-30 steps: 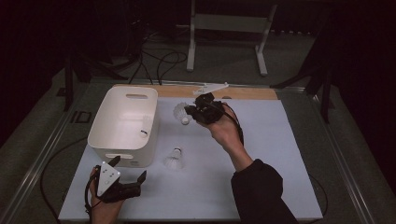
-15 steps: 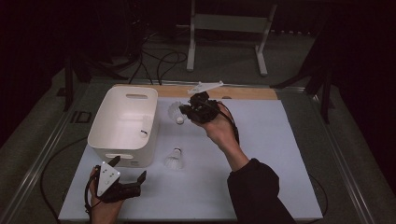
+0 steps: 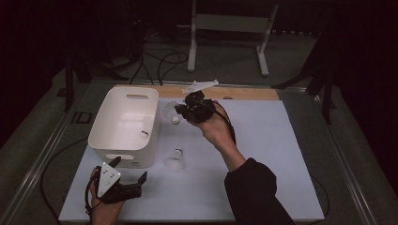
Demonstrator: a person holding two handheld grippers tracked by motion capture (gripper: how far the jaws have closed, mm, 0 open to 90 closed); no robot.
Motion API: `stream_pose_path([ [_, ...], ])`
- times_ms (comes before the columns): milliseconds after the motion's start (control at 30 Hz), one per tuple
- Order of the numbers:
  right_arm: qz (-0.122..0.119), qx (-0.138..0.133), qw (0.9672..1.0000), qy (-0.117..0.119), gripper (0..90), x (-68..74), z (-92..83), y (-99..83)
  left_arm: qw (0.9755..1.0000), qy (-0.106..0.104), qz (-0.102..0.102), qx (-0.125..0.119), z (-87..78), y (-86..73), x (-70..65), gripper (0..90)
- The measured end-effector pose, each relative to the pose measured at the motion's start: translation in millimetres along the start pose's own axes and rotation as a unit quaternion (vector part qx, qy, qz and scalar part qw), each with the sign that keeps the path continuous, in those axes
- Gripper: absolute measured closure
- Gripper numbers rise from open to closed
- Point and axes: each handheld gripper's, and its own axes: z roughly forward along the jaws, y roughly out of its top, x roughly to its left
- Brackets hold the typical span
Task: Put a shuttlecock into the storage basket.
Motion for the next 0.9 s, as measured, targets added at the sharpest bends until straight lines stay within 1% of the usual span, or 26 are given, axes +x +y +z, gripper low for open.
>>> stream_pose_path([
  [167,-0.002,0.000,1.0000,0.003,89.3,3.5,2.6,2.6,1.0000,0.000,0.000,0.000,0.0,0.0,0.1,0.0],
  [200,-0.006,-0.001,1.0000,0.003,89.3,3.5,3.3,3.0,1.0000,0.000,0.000,0.000,0.0,0.0,0.0,0.0],
  [500,-0.005,0.002,1.0000,0.004,89.2,6.5,7.4,6.5,1.0000,0.000,0.000,0.000,-0.1,0.0,0.0,0.0],
  [767,-0.004,-0.003,1.0000,0.004,89.2,8.4,11.0,8.9,1.0000,0.000,0.000,0.000,-0.2,0.0,0.2,0.0],
  [900,0.001,-0.001,1.0000,0.008,89.2,9.1,12.5,10.1,1.0000,0.000,-0.001,0.000,-0.3,0.0,0.3,0.0],
])
